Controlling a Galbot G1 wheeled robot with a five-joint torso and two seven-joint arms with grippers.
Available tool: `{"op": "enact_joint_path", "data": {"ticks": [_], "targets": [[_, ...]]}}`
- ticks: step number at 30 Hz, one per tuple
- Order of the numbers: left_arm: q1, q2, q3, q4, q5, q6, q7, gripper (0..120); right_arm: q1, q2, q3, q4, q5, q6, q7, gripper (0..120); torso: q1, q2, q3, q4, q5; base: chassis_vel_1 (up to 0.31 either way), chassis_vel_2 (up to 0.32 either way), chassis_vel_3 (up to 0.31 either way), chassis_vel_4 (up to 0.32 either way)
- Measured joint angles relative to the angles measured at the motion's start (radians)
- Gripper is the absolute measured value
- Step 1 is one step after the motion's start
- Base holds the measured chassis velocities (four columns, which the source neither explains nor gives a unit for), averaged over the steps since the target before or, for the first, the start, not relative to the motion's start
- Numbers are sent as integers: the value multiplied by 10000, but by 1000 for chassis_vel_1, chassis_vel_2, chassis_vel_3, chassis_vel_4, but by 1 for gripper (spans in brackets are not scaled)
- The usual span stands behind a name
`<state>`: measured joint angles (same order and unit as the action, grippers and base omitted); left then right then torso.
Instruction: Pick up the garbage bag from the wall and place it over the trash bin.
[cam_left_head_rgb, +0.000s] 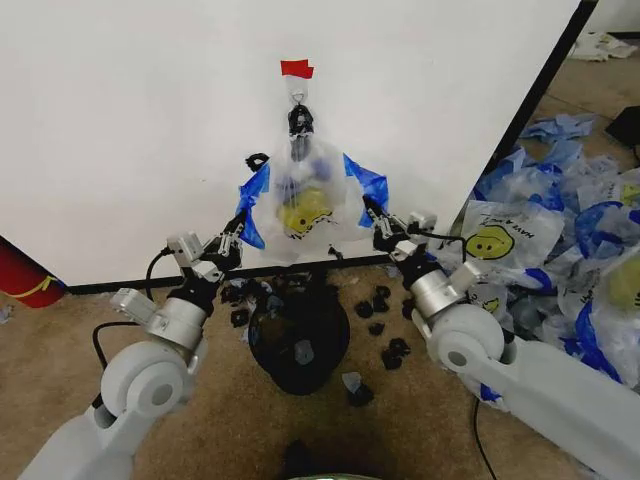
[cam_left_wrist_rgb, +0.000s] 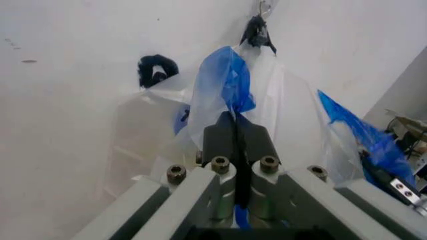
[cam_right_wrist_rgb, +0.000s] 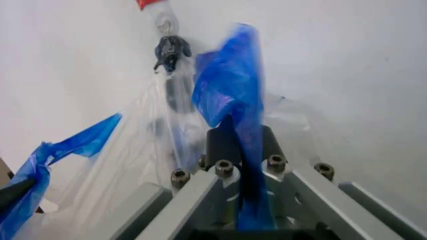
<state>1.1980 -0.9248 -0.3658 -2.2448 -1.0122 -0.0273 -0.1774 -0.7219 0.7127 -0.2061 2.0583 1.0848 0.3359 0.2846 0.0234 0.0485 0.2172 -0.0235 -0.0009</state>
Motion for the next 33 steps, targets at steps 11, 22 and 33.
{"op": "enact_joint_path", "data": {"ticks": [11, 22, 33], "targets": [[447, 127, -134, -381, -17, 12, -14, 0, -1529, -318, 1077, 555, 120, 579, -163, 0, 0, 0, 0, -2, -1, 0, 0, 0, 0], [1184, 130, -461, -680, 194, -87, 130, 0, -2516, -291, 1365, 811, -352, 802, -186, 0, 0, 0, 0, 0, 0, 0, 0, 0, 0], [1649, -122, -493, -663, 604, -316, 299, 0, -3032, -175, 1328, 713, -931, 975, -204, 0, 0, 1, 0, -1, 0, 0, 0, 0, 0]]}}
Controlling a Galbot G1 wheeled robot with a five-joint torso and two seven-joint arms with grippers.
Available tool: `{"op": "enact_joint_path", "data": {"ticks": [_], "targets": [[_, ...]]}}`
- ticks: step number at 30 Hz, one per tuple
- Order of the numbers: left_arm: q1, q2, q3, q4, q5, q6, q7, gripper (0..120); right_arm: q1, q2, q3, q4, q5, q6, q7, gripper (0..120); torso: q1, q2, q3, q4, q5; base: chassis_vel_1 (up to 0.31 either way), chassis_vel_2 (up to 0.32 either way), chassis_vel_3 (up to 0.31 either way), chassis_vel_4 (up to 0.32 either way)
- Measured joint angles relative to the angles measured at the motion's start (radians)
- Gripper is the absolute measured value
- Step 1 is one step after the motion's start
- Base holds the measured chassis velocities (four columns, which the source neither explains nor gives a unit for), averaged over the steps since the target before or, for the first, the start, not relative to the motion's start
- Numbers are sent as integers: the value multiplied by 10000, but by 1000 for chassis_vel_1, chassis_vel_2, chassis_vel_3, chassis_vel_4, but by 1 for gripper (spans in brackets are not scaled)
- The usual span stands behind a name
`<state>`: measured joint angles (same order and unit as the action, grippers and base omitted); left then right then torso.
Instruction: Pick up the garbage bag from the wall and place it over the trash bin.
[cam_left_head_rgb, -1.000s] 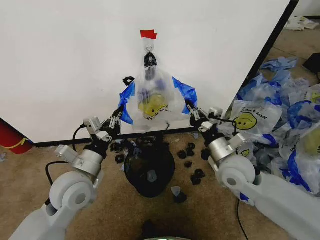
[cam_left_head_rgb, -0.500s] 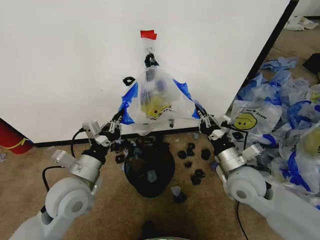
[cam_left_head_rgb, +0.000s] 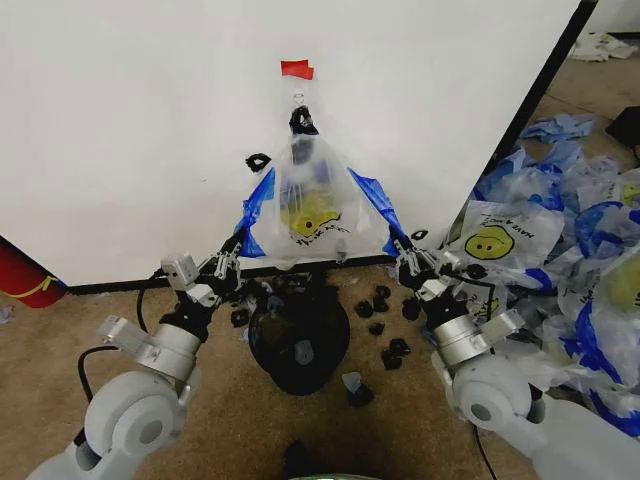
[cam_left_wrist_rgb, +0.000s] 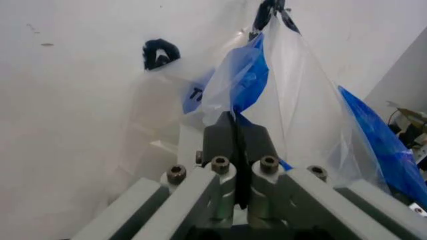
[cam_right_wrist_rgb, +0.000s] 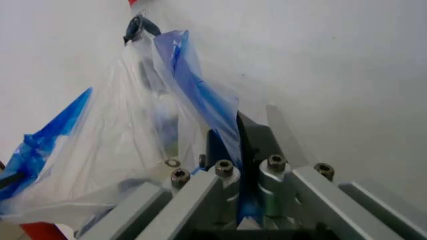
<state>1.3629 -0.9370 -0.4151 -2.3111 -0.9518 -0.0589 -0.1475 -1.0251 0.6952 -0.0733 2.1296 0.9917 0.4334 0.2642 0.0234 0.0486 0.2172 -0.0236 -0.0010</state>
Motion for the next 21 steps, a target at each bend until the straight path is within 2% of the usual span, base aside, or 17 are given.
{"op": "enact_joint_path", "data": {"ticks": [21], "targets": [[420, -593, 142, 344, 487, -320, 256, 0, -616, 69, 126, -226, -381, 195, -234, 0, 1, 0, 1, 0, 0, 0, 0, 0, 0]]}}
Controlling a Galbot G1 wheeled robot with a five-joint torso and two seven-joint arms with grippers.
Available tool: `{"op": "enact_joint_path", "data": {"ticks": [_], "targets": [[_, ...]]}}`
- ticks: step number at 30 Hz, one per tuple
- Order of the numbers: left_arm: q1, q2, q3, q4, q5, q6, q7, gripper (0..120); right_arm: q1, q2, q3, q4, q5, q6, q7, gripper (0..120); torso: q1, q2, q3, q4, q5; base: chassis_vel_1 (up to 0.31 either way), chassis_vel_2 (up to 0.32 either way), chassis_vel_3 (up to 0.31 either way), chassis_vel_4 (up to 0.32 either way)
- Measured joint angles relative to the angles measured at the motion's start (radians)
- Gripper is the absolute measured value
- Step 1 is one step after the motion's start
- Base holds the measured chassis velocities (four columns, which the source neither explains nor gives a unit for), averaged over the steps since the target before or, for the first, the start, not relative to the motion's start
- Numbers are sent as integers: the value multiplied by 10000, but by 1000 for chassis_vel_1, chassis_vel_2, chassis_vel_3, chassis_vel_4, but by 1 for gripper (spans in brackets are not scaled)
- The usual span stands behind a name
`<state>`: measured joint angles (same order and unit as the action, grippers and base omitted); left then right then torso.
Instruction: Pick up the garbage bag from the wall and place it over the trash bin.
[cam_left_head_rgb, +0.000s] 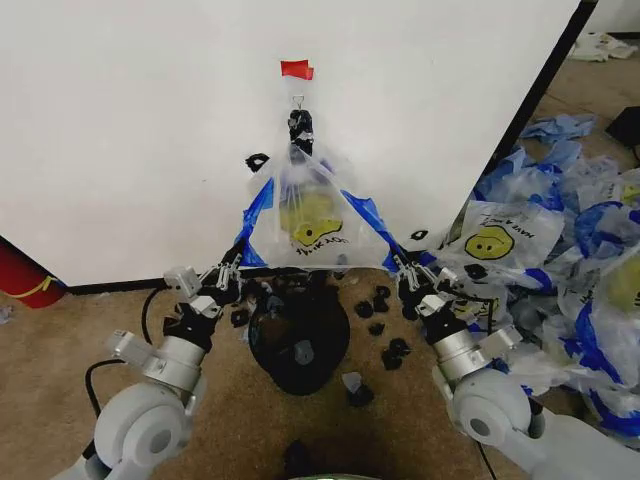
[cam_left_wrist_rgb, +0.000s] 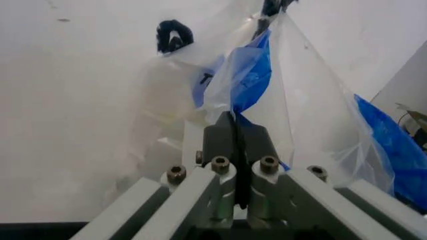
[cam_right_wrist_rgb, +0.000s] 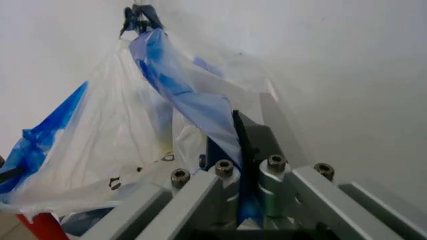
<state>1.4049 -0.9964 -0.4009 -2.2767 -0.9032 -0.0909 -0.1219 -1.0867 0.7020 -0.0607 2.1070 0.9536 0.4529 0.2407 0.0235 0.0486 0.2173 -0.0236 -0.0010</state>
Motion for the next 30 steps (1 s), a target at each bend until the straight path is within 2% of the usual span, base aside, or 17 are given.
{"op": "enact_joint_path", "data": {"ticks": [22, 30], "targets": [[189, -278, -7, 130, 257, -111, 52, 0, -226, -68, -34, -196, -206, 273, -221, 0, 0, 0, 0, 0, 0, 0, 0, 0, 0], [216, -248, -433, -356, 232, -143, 38, 0, 277, -222, -14, 337, -44, 338, -216, 0, 0, 0, 0, 0, 0, 0, 0, 0, 0]]}}
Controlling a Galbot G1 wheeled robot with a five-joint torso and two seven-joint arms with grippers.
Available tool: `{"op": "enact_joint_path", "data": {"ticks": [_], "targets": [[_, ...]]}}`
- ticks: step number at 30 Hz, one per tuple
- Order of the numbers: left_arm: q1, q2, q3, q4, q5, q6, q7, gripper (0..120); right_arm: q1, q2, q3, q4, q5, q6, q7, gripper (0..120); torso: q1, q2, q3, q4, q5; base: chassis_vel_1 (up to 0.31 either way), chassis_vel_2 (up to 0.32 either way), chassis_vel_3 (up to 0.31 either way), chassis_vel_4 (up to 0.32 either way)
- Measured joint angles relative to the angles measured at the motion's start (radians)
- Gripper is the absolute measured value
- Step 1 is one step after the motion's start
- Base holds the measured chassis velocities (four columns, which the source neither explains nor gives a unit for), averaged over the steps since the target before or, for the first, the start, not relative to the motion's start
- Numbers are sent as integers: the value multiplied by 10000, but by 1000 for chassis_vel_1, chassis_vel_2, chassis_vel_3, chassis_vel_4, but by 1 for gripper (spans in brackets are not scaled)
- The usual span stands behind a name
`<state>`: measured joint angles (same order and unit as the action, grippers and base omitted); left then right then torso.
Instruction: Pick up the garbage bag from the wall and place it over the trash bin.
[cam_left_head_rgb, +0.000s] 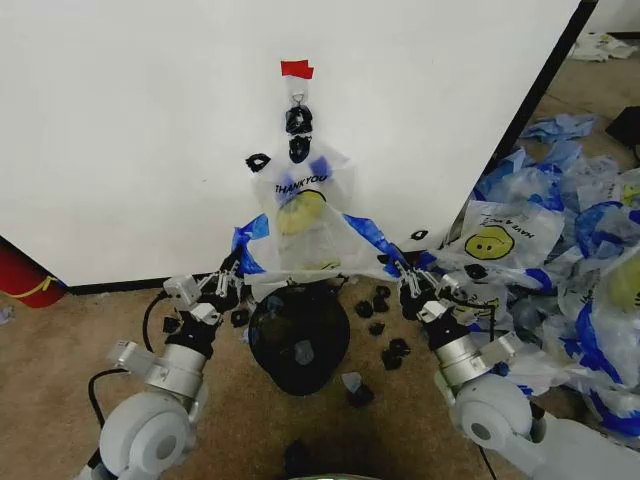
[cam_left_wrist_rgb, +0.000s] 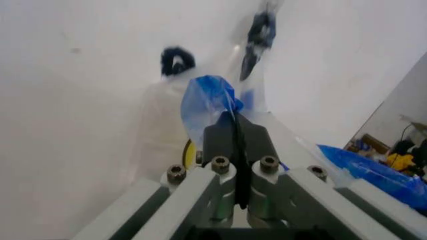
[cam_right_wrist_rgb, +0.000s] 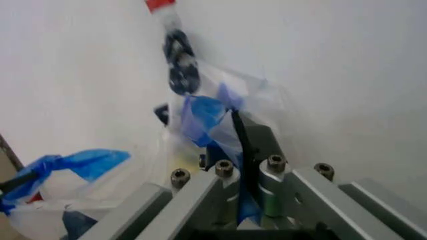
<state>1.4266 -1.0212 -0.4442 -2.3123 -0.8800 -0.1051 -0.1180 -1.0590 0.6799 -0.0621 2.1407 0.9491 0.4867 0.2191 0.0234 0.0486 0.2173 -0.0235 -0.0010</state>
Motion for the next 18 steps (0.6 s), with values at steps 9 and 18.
{"op": "enact_joint_path", "data": {"ticks": [9, 18], "targets": [[314, 248, -690, -794, -240, 68, -41, 0, 475, -232, -56, 1236, 380, -181, 134, 0, 0, 0, 0, 0, 0, 0, 0, 0, 0], [862, 704, -1603, -1747, -605, 202, -237, 0, 699, -436, -30, 2413, 801, -343, 237, 0, 0, 0, 0, -1, 0, 0, 0, 0, 0]]}}
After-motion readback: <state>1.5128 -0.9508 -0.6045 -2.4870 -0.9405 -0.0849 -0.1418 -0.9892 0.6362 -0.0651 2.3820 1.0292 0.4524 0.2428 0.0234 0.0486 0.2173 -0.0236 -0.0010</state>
